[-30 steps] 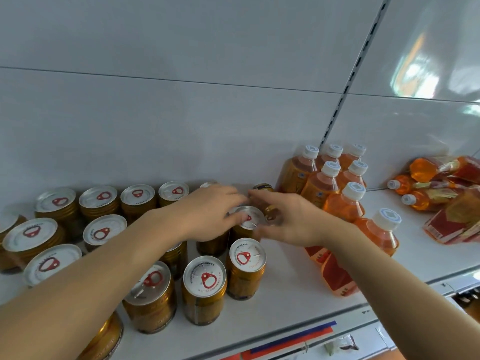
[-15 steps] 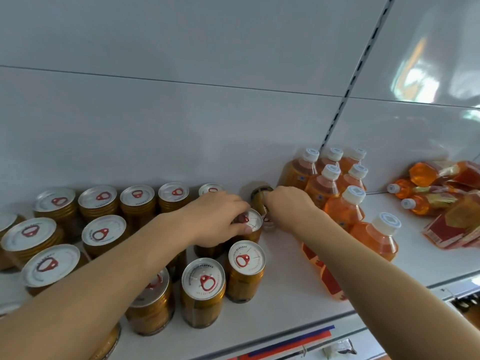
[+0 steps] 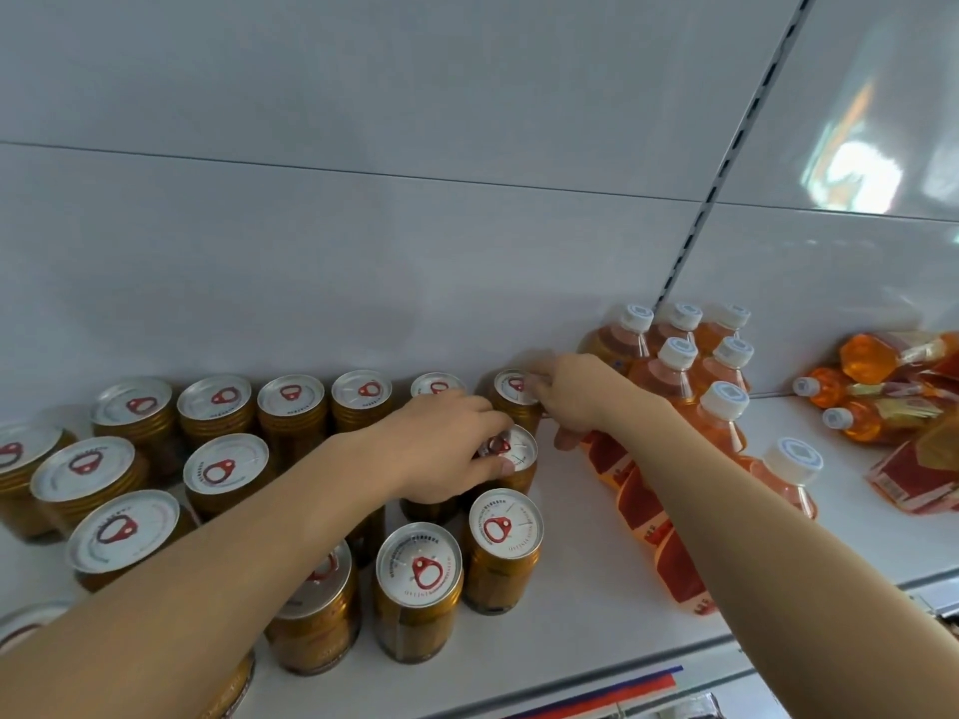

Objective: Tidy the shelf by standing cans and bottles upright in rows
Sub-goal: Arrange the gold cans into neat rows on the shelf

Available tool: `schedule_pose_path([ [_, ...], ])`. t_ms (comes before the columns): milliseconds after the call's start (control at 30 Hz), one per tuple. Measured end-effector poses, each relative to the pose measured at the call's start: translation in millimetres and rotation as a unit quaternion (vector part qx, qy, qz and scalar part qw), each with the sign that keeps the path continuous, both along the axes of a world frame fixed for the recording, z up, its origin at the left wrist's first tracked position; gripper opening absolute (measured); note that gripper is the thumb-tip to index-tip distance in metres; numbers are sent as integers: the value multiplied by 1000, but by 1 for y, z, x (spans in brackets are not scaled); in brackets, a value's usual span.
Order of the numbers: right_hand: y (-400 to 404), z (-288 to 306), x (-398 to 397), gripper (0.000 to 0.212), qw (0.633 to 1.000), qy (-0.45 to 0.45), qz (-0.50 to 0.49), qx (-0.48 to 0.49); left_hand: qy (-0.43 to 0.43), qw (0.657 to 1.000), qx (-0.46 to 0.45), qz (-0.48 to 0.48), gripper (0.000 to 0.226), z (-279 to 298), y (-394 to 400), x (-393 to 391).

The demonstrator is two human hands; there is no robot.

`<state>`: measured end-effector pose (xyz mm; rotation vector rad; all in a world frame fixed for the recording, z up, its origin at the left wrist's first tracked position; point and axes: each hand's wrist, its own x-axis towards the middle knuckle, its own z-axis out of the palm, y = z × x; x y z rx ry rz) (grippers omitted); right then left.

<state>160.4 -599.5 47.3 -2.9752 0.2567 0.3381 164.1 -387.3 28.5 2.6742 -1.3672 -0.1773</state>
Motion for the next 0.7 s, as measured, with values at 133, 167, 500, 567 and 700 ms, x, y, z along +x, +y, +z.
schedule_pose_path([
  [133, 5, 0, -8, 61, 997, -9, 25, 69, 3, 1000, -5, 7, 55, -1, 0, -1],
  [167, 5, -2, -7, 62, 998, -16, 33, 49, 3, 1000, -6, 9, 54, 0, -1, -1],
  [500, 24, 15, -11, 51, 978, -152, 68, -124, -47, 996, -32, 74, 60, 14, 28, -11],
  [567, 40, 21, -11, 52, 971, -184, 108, -105, -72, 990, -40, 112, 59, 18, 45, -14],
  [700, 85, 12, -9, 57, 961, -176, 209, -45, -104, 976, -50, 185, 55, 21, 94, -21],
])
